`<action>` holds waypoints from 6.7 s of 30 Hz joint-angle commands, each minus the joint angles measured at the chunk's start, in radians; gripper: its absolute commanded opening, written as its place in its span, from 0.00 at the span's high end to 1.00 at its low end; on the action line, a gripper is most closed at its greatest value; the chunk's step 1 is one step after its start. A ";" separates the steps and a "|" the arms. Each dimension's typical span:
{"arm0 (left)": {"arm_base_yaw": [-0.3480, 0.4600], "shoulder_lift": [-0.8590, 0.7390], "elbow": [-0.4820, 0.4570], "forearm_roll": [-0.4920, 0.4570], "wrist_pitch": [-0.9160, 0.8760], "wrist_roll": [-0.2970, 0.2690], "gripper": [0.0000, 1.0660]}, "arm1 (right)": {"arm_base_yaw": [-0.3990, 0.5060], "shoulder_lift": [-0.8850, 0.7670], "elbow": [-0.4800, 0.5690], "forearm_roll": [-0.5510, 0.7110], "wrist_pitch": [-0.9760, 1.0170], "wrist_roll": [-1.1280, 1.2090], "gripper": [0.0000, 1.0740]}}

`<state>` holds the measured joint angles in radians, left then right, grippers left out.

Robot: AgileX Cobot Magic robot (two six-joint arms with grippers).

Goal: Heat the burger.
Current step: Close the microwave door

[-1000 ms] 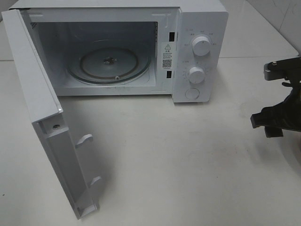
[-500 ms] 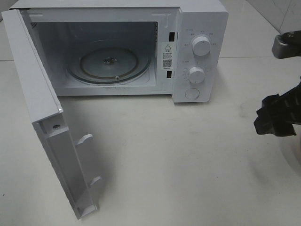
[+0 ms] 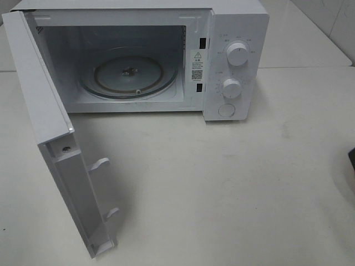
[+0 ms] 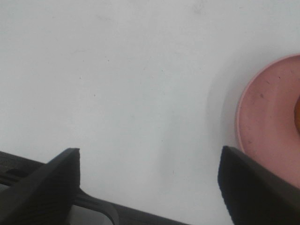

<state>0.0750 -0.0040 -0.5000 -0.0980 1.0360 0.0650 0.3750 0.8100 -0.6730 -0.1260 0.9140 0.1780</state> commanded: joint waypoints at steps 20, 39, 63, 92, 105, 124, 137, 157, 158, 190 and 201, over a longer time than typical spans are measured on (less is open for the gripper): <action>-0.006 -0.023 0.003 -0.003 -0.008 -0.003 0.08 | -0.137 -0.592 0.149 -0.001 0.113 -0.095 0.29; -0.006 -0.024 0.003 -0.003 -0.008 -0.003 0.08 | -0.142 -0.841 0.168 -0.001 0.118 -0.098 0.29; -0.006 -0.024 0.003 -0.003 -0.008 -0.003 0.08 | -0.142 -0.841 0.168 -0.001 0.118 -0.098 0.29; -0.006 -0.019 -0.007 -0.008 -0.019 -0.002 0.08 | -0.223 -0.841 0.168 -0.001 0.118 -0.096 0.30; -0.006 0.206 -0.030 -0.008 -0.263 -0.003 0.46 | -0.223 -0.841 0.168 -0.001 0.118 -0.095 0.30; -0.006 0.552 0.213 -0.089 -0.916 0.123 1.00 | -0.223 -0.841 0.168 -0.001 0.118 -0.096 0.30; -0.006 0.758 0.345 -0.026 -1.432 0.152 1.00 | -0.223 -0.841 0.168 -0.001 0.118 -0.096 0.30; -0.006 1.156 0.317 0.739 -1.851 -0.377 1.00 | -0.223 -0.841 0.168 -0.001 0.118 -0.095 0.30; -0.006 1.156 0.317 0.739 -1.851 -0.377 1.00 | -0.223 -0.841 0.168 -0.001 0.118 -0.095 0.30; -0.695 1.531 0.212 -0.124 -1.994 0.045 1.00 | -0.223 -0.841 0.168 -0.001 0.118 -0.095 0.30; -0.849 1.693 0.002 -0.335 -1.997 0.141 1.00 | -0.223 -0.841 0.168 -0.001 0.118 -0.095 0.30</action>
<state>-0.7460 1.6580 -0.4430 -0.3890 -0.9420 0.1790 0.1570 -0.0040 -0.5080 -0.1260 1.0380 0.0860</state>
